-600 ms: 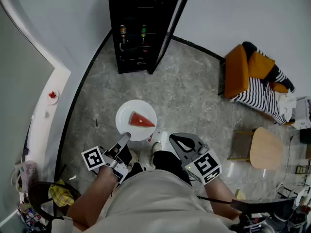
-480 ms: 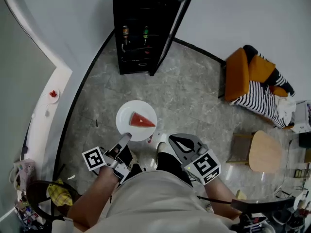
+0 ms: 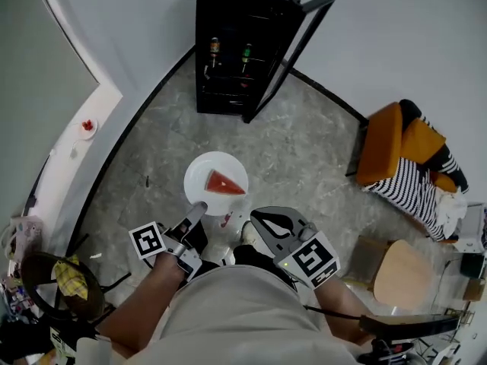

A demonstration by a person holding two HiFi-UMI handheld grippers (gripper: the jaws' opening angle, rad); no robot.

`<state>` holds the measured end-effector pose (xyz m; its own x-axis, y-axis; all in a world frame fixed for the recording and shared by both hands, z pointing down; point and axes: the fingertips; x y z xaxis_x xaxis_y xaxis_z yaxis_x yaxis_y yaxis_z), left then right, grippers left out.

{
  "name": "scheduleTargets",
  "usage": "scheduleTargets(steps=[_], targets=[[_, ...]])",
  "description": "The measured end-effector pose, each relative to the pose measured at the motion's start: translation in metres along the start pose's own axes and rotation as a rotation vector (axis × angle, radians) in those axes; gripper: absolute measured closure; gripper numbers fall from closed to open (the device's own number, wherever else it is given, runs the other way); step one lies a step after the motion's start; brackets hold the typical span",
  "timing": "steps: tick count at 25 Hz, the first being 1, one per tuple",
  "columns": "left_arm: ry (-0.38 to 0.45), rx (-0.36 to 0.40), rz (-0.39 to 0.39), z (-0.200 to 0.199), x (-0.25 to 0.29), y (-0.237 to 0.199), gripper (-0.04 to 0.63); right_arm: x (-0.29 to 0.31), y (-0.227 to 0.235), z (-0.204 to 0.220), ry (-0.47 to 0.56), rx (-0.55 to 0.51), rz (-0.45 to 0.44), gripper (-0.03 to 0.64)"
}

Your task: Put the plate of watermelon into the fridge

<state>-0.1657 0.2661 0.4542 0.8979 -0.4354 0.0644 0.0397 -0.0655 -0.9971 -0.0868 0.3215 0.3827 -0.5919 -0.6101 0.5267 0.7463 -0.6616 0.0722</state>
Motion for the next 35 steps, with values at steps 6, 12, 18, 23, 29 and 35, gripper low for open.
scheduleTargets(steps=[6, 12, 18, 23, 29, 35], targets=[[0.092, -0.018, 0.016, 0.025, 0.068, 0.000, 0.571, -0.028, 0.048, 0.021, -0.027, -0.096, -0.131, 0.598], [0.137, -0.019, 0.022, 0.039, 0.129, 0.013, 0.571, -0.055, 0.097, 0.034, -0.004, -0.117, -0.184, 0.581], [0.180, -0.044, 0.002, 0.020, 0.163, 0.013, 0.571, -0.051, 0.133, 0.044, -0.002, -0.074, -0.196, 0.525], [0.186, -0.038, 0.010, -0.031, 0.193, 0.008, 0.571, -0.020, 0.171, 0.034, -0.017, -0.073, -0.168, 0.526], [0.154, -0.019, 0.024, -0.106, 0.242, 0.004, 0.571, 0.021, 0.233, 0.003, -0.039, -0.061, -0.107, 0.526], [0.150, 0.003, -0.011, -0.187, 0.284, -0.008, 0.571, 0.069, 0.279, -0.040, -0.015, -0.045, -0.065, 0.526]])
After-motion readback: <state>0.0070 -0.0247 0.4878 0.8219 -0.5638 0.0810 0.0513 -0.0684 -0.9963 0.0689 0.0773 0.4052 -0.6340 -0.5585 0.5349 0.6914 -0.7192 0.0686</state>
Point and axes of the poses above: the fingertips, and each gripper's own axes: x forward along the fingers, y to its right, z out of its underside, and after that the axes turned 3 degrees about -z, right-handed
